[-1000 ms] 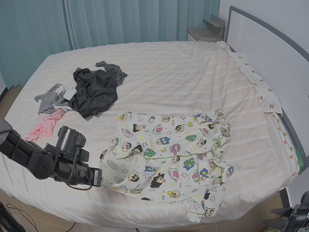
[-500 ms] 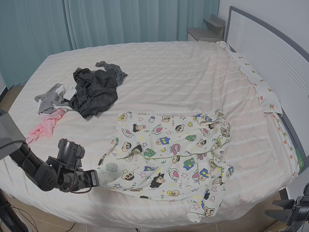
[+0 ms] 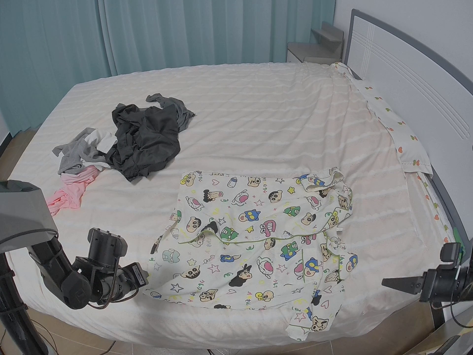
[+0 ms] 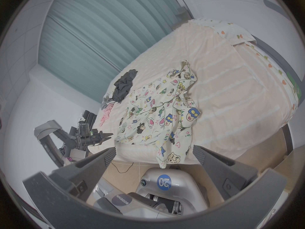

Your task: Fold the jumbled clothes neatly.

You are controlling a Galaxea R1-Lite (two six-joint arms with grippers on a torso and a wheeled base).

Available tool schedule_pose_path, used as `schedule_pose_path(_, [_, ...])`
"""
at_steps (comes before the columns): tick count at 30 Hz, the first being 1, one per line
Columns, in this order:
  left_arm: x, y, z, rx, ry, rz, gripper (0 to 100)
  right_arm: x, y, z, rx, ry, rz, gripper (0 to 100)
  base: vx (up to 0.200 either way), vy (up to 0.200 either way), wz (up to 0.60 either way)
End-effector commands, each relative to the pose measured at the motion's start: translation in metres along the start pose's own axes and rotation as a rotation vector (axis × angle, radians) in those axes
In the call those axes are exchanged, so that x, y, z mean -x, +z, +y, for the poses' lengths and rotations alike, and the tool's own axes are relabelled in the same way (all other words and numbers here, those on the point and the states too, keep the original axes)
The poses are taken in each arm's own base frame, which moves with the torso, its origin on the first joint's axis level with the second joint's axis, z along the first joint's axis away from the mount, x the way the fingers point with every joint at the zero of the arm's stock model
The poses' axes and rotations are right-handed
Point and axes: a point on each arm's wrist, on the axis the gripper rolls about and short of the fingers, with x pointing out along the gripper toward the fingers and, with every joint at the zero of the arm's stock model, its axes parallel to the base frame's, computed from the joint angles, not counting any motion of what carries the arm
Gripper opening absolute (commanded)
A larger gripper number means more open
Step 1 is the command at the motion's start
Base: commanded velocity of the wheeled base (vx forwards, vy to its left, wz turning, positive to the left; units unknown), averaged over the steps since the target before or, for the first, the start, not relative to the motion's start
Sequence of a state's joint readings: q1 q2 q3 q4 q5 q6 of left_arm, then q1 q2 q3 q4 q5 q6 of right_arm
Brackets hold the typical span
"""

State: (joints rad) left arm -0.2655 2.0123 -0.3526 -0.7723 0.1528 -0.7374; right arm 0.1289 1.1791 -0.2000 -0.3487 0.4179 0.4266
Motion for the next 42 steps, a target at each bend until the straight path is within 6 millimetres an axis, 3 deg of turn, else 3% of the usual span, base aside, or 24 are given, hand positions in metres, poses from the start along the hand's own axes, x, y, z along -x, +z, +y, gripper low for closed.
schedule_pose_path(1, [-0.005, 0.001, 0.007, 0.115, -0.009, -0.039, 100, -0.042, 0.016, -0.026, -0.098, -0.084, 0.088, 100, 0.0, 0.0, 0.0])
schedule_pose_path(4, [-0.004, 0.011, -0.001, 0.114, -0.113, -0.099, 100, -0.046, 0.018, -0.028, -0.096, -0.083, 0.082, 100, 0.0, 0.0, 0.0])
schedule_pose_path(9, [-0.005, 0.013, -0.018, 0.016, -0.257, -0.055, 100, -0.046, 0.017, -0.026, -0.088, -0.076, 0.08, 100, 0.0, 0.0, 0.0])
schedule_pose_path(10, [-0.007, 0.009, -0.032, -0.021, -0.319, -0.01, 100, -0.044, 0.016, -0.026, -0.086, -0.076, 0.077, 100, 0.0, 0.0, 0.0])
schedule_pose_path(18, [-0.031, -0.002, -0.078, -0.03, -0.313, 0.138, 100, -0.036, 0.012, -0.022, -0.071, -0.064, 0.056, 100, 0.0, 0.0, 0.0])
schedule_pose_path(25, [-0.063, -0.012, -0.089, -0.044, -0.234, 0.194, 100, -0.029, 0.009, -0.016, -0.047, -0.042, 0.036, 100, 0.0, 0.0, 0.0])
schedule_pose_path(34, [-0.063, -0.006, -0.093, -0.006, -0.115, 0.236, 100, -0.03, 0.009, -0.017, -0.049, -0.044, 0.042, 100, 0.0, 0.0, 0.0])
schedule_pose_path(42, [-0.044, -0.007, -0.104, 0.057, -0.152, 0.244, 100, -0.029, 0.009, -0.016, -0.044, -0.042, 0.035, 100, 0.0, 0.0, 0.0])
